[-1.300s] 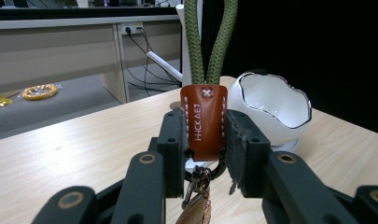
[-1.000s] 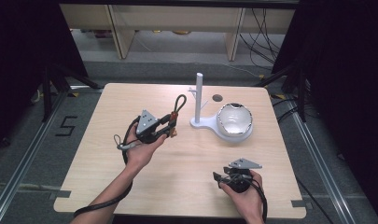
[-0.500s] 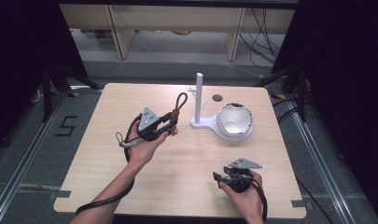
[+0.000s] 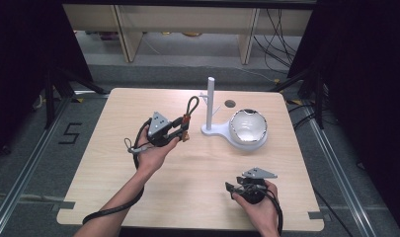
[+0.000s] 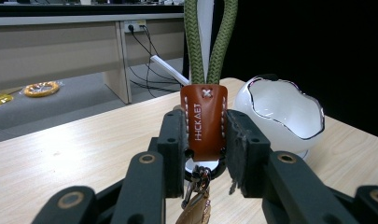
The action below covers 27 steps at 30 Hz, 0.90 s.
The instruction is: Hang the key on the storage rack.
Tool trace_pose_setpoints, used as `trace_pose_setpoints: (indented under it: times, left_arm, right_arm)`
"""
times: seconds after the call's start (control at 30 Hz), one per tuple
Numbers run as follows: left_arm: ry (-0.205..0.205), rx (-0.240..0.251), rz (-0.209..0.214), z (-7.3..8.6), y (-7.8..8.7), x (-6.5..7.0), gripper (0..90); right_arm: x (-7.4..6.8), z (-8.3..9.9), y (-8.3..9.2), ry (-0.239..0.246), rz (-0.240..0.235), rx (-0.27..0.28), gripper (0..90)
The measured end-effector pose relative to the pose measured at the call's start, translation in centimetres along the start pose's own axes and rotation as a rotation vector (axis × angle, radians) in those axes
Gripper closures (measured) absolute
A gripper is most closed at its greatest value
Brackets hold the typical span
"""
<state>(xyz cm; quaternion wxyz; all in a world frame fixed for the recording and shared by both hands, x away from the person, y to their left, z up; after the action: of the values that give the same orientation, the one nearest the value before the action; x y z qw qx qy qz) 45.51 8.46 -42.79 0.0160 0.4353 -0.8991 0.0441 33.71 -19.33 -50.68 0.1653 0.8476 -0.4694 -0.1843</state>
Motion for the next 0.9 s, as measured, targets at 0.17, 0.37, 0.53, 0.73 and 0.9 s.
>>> trace_pose_setpoints:
  times: [0.17,0.37,0.53,0.73,0.9]
  left_arm:
    - [0.005,0.002,0.001,-0.1,-0.2,0.0,68.4]
    - [0.005,-0.001,-0.004,-0.2,-0.5,-0.1,68.4]
    - [0.003,-0.003,-0.001,-0.5,-0.9,-0.1,68.4]
    - [0.0,-0.003,-0.004,-0.8,-1.3,-0.2,68.4]
    - [-0.001,-0.005,-0.007,-0.9,-1.6,-0.4,68.4]
  right_arm:
    - [0.0,-0.1,0.1,-0.003,0.004,0.0,49.0]
    - [0.1,-0.2,0.1,-0.001,0.002,0.007,49.0]
    - [0.0,-0.2,0.3,-0.014,0.008,-0.002,48.9]
    - [0.1,-0.3,0.4,-0.018,0.009,0.007,48.9]
    - [0.1,-0.4,0.5,-0.014,0.009,0.011,48.9]
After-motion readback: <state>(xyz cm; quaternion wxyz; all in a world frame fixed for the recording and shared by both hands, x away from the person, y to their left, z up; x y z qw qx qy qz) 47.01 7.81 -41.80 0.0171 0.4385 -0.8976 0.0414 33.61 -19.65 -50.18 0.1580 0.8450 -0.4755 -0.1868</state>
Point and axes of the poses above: each handheld gripper's, and its own axes: y roughly backward along the jaws, z roughly out of its underside, x roughly to its right, the point moved 2 cm from there along -y, roughly forward along the jaws, and after that the axes turned 15 degrees about x, right-handed, at the moved point
